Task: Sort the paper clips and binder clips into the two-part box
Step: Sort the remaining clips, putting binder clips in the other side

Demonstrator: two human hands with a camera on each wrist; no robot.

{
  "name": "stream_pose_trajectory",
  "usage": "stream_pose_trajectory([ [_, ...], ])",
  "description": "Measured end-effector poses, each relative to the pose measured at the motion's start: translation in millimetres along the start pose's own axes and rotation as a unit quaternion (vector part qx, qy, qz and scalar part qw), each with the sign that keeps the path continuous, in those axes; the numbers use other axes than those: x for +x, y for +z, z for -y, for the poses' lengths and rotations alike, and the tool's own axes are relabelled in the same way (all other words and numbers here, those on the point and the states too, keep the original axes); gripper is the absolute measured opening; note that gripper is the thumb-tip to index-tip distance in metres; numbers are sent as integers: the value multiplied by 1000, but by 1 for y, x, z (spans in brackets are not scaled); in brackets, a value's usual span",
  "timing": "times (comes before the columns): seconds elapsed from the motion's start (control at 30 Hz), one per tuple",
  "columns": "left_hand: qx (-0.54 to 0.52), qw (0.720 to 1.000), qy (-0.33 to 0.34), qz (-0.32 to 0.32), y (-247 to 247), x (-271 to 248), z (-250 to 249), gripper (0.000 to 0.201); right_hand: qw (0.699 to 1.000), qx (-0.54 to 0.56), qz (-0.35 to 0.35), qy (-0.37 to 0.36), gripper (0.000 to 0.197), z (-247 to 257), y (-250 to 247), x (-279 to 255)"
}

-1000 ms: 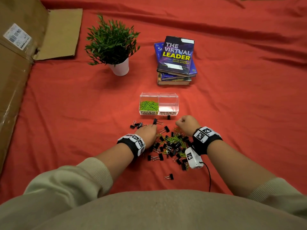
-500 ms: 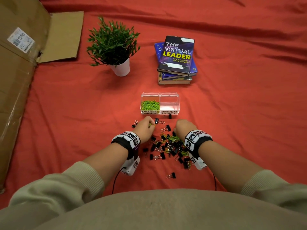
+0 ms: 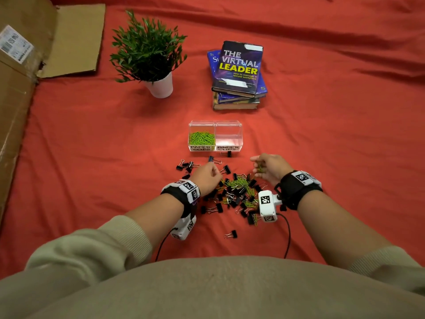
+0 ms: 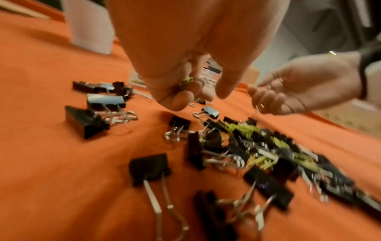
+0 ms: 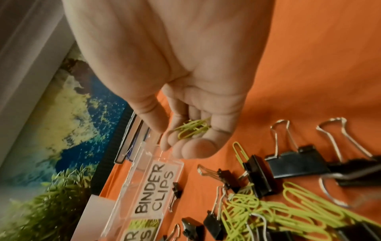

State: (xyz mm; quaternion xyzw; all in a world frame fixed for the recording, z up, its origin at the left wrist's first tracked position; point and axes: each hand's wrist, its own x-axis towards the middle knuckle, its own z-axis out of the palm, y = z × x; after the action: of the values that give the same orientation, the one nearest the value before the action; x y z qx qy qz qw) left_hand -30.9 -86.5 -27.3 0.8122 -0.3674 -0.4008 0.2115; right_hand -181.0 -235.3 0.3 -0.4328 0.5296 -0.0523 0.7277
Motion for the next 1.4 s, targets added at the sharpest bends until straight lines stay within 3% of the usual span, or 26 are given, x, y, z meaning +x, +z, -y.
stream_pose_trajectory([
  [0.07, 96, 995, 34, 5, 5, -1, 1, 12, 999, -35, -12, 11, 16, -2, -4, 0],
  [0.13, 171, 984, 59, 6, 8, 0, 3, 18, 983, -178, -45, 1, 13, -8, -8, 3],
  [0.23, 219, 973, 76, 12, 9, 2, 5, 21, 905, -415, -72, -54, 5, -20, -10, 8],
  [0.33, 250, 964, 90, 17, 9, 2, 4, 23, 845, -524, -61, -85, 12, -27, -4, 11],
  [0.4, 264, 959, 99, 16, 9, 3, 5, 24, 834, -539, -58, -104, 12, -27, 1, 12],
  [0.53, 223, 971, 85, 10, 3, 2, 8, 12, 847, -510, -94, -122, 14, -17, 3, 13],
  [0.7, 161, 985, 57, -27, -13, 6, 10, 10, 785, -606, -119, -45, 22, -10, -2, 9],
  [0.8, 162, 985, 46, -43, -23, 9, 9, 9, 780, -617, -101, -29, 32, -16, 3, 9],
  [0.9, 197, 976, 85, -32, -22, 6, 6, 14, 780, -617, -99, -42, 30, -20, 12, 11],
  [1.03, 264, 951, 155, 44, -8, 1, 2, 29, 757, -645, -93, -48, 30, -24, 23, 11],
  [1.1, 295, 942, 151, 61, -4, 2, 2, 36, 779, -620, -82, -45, 30, -24, 22, 11],
  [1.17, 312, 936, 151, 61, -2, 2, 2, 39, 837, -541, -66, -42, 29, -22, 16, 11],
  [1.23, 327, 930, 160, 57, -2, 3, 1, 37, 908, -413, -57, -47, 20, -20, 8, 8],
  [1.3, 352, 918, 172, 53, -1, 3, -2, 31, 959, -276, -44, -43, 12, -17, 1, 3],
  [1.4, 397, 898, 185, 50, 0, 3, -4, 28, 990, -141, -3, -25, 10, -11, -4, -4],
])
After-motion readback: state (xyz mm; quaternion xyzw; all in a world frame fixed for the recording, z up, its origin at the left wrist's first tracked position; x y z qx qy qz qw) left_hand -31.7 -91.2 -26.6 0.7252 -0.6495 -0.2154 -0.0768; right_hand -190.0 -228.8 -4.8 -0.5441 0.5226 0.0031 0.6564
